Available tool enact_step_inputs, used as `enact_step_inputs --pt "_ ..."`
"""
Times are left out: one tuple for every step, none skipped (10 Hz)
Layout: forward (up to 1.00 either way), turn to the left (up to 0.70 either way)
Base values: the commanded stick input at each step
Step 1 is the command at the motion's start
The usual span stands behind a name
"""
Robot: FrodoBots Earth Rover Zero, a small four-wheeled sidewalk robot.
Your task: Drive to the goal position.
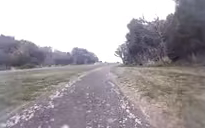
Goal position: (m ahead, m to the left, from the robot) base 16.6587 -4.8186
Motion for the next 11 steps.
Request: enact_step_inputs --pt "0.6 0.0" --pt "0.6 0.0" --pt "0.6 0.0" --pt "0.6 0.0" --pt "0.6 0.0" --pt "0.6 0.0" --pt "0.6 0.0" --pt "0.6 0.0" --pt "0.6 0.0" --pt "0.6 0.0" --pt "0.6 0.0"
